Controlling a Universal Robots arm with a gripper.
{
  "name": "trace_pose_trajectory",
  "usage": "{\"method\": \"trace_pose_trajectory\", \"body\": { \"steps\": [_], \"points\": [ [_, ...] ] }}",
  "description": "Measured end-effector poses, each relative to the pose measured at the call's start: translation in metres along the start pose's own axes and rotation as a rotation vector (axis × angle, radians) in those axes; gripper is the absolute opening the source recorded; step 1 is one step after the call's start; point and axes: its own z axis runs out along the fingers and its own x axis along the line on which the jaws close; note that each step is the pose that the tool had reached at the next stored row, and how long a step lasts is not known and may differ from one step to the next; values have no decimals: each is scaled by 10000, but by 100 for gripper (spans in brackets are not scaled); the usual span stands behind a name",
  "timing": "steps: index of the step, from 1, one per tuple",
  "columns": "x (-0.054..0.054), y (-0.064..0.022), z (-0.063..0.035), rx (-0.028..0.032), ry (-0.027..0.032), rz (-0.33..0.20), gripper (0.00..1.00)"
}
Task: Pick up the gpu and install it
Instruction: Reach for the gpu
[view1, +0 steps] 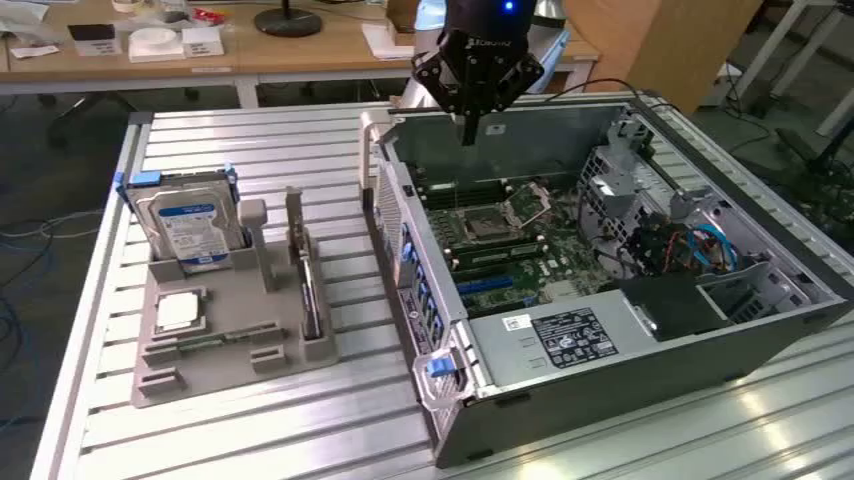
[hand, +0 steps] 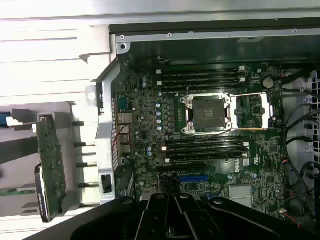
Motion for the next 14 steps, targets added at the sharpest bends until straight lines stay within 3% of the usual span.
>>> {"method": "trace_pose_trajectory", "body": {
  "steps": [6,14],
  "points": [
    [27,-2,-1,1,1,2,11],
    [186,-14,-4,0,-1,0,11]
  ]
}}
